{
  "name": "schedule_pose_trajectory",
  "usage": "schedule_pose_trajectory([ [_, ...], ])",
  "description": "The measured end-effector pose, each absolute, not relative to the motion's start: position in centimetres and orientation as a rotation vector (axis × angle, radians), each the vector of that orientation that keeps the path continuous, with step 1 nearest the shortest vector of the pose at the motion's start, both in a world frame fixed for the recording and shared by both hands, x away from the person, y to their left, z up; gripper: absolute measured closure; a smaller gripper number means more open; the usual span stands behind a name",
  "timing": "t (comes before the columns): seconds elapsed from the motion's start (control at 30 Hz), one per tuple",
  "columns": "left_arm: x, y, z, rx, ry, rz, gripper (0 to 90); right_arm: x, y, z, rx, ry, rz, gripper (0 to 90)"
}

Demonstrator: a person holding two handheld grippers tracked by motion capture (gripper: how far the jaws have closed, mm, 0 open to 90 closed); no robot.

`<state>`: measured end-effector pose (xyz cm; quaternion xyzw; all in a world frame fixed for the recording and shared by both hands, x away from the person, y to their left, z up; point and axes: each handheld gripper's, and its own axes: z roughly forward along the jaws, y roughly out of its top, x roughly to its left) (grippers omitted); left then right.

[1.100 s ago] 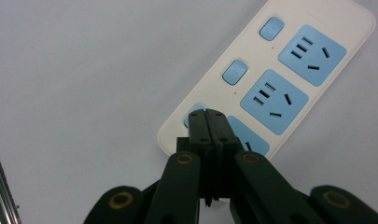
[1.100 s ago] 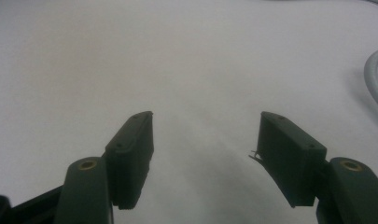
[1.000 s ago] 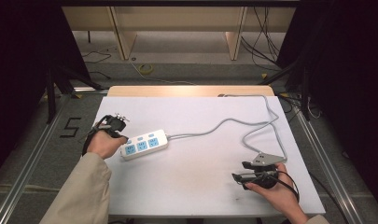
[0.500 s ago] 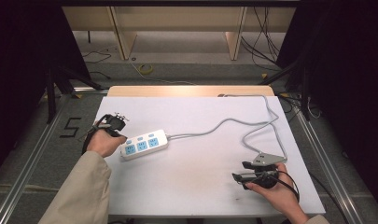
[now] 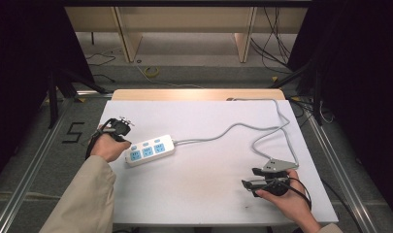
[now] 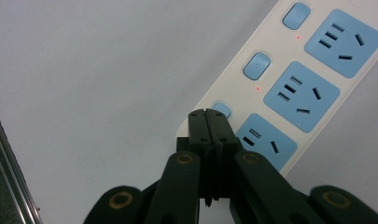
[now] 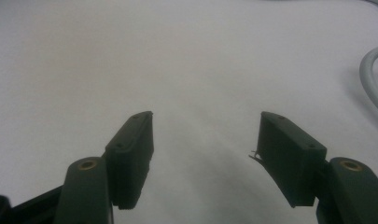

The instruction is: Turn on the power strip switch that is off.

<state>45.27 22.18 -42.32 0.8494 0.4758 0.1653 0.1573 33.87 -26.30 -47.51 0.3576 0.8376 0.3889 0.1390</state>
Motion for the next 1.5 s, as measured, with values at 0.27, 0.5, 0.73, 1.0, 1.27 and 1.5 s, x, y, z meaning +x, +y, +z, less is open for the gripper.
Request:
schedule_pose_trajectory([
  [0.27,45.6,22.3,-42.5,2.458,1.359,0.457,89.9,33.9,-26.3,-47.5,1.033,2.422,1.123,37.0],
  [0.5,45.9,22.3,-42.5,2.463,1.350,0.466,89.8,33.9,-26.3,-47.5,1.033,2.423,1.123,36.8],
  [0.73,46.3,22.2,-42.0,2.502,1.318,0.490,89.8,33.9,-26.3,-47.5,1.032,2.423,1.123,36.7],
  [1.0,46.8,21.7,-42.3,2.526,1.305,0.483,89.9,33.9,-26.3,-47.5,1.029,2.423,1.121,36.7],
  [1.27,47.3,21.8,-42.4,2.531,1.319,0.458,89.8,34.0,-26.3,-47.5,1.028,2.425,1.120,36.7],
  [1.5,47.6,21.7,-42.2,2.554,1.305,0.464,89.9,34.0,-26.3,-47.6,1.026,2.426,1.120,36.6],
])
